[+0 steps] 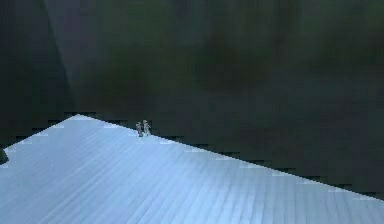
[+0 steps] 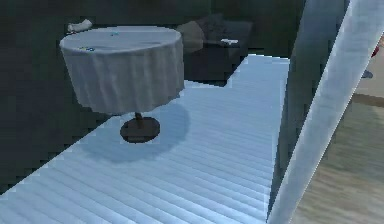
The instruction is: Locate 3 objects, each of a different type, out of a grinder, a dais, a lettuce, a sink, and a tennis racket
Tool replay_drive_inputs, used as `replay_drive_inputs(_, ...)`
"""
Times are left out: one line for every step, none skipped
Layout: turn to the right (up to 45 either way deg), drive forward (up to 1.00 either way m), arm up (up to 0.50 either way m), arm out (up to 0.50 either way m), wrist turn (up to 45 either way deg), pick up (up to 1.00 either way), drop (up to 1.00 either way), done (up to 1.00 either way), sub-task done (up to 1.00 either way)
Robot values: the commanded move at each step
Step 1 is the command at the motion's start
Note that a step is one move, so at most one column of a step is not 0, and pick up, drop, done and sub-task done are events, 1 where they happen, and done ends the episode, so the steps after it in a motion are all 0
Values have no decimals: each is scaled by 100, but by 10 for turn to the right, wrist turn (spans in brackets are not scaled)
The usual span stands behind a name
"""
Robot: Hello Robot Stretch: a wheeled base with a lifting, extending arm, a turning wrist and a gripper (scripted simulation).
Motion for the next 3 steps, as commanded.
replay_drive_inputs(180,0,0,0,0,0,0,0,0)
replay_drive_inputs(0,15,0,0,0,0,0,0,0)
replay_drive_inputs(-450,0,0,0,0,0,0,0,0)
